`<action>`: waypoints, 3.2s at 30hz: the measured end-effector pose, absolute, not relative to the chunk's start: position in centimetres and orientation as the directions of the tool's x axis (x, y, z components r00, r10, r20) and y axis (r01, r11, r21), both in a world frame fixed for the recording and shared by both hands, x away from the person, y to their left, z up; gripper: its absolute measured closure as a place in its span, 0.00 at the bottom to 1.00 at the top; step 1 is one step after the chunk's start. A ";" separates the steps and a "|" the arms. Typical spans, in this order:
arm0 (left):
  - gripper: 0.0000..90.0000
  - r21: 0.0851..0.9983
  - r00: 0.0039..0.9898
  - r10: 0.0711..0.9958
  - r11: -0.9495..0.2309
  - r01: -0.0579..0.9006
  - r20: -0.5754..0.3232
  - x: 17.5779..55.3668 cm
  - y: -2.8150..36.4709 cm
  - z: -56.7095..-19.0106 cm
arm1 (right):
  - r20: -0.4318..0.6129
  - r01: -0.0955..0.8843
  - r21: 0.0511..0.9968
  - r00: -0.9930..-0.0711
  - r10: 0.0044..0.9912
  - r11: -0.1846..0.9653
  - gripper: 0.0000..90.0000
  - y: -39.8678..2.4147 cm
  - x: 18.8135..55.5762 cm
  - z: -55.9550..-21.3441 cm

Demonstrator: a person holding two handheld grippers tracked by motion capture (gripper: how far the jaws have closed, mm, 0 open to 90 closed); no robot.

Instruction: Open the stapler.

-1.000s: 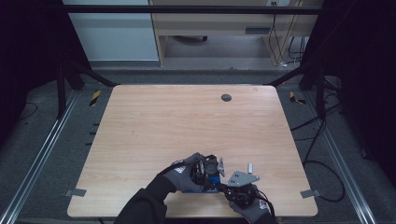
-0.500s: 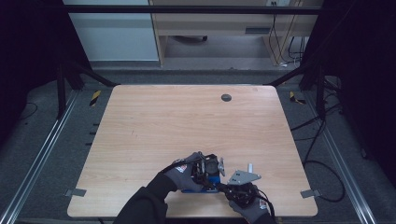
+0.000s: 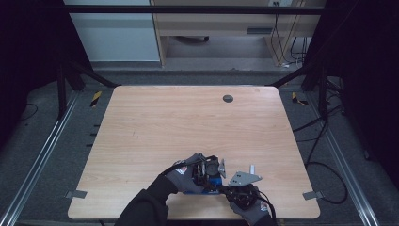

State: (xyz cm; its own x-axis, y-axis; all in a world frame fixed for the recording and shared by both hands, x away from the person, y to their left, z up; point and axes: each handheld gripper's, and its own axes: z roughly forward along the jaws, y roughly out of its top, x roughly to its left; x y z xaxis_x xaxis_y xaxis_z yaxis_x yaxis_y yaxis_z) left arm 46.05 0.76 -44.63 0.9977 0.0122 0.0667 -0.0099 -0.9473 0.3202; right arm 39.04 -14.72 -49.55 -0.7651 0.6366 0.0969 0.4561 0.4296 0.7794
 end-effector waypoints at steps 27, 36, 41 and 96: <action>0.73 0.335 0.998 0.016 -0.942 -0.005 0.059 46.1 1.0 -44.6 | 0.115 0.463 0.779 -0.769 0.629 0.423 1.00 -14.8 39.2 -49.6; 0.73 0.325 0.998 0.013 -0.946 -0.006 0.055 46.2 0.9 -44.7 | 0.127 0.472 0.783 -0.759 0.639 0.405 1.00 -15.0 39.1 -49.7; 0.73 0.320 0.998 0.015 -0.947 -0.003 0.055 46.2 0.8 -44.7 | 0.105 0.456 0.790 -0.760 0.642 0.410 1.00 -14.9 39.0 -49.7; 0.73 0.363 0.999 0.023 -0.932 0.005 0.047 46.2 1.4 -44.7 | 0.124 0.472 0.785 -0.753 0.646 0.400 1.00 -15.2 39.1 -49.7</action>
State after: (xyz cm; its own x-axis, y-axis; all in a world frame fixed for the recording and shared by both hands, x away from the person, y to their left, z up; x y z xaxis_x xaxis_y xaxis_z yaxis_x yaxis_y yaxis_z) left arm 46.23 1.35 -44.70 0.9986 0.0234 0.0473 0.0047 -0.9318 0.3629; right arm 39.12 -15.22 -49.73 -0.7535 0.6456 0.1243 0.4724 0.4001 0.7853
